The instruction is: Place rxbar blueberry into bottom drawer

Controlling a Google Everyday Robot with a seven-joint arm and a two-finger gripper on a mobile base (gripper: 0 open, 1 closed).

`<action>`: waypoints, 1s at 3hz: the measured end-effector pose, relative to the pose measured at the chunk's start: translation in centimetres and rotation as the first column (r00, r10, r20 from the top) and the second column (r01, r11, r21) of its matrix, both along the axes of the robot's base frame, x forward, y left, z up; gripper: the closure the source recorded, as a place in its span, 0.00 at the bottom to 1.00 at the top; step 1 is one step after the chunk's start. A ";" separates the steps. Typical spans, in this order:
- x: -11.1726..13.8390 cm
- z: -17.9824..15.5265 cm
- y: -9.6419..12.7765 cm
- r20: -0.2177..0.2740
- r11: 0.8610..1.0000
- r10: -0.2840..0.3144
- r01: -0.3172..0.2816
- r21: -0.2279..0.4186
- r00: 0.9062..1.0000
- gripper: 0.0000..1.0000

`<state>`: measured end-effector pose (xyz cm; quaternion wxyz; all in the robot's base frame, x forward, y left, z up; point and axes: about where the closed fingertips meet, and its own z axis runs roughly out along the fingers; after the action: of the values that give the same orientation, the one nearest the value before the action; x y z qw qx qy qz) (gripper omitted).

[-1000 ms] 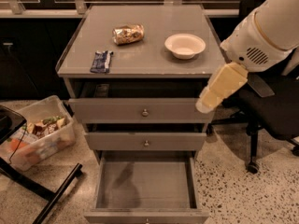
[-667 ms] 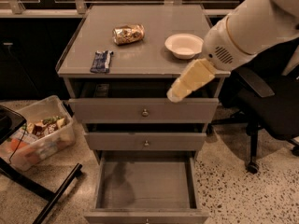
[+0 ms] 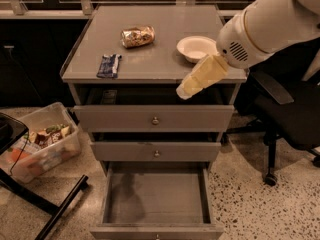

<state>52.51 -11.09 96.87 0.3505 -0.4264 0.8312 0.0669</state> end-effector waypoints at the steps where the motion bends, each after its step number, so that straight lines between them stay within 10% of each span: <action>1: 0.1 0.2 -0.2 0.006 1.000 -0.022 0.022 0.009 1.000 0.00; 3: 9.7 -4.0 4.2 0.017 0.993 -0.044 0.042 0.113 0.999 0.00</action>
Offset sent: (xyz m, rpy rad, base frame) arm 0.1095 0.0278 -0.0459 0.1560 -0.0373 -0.1047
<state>62.21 -6.92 92.88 0.3835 -0.3886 0.8316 0.1019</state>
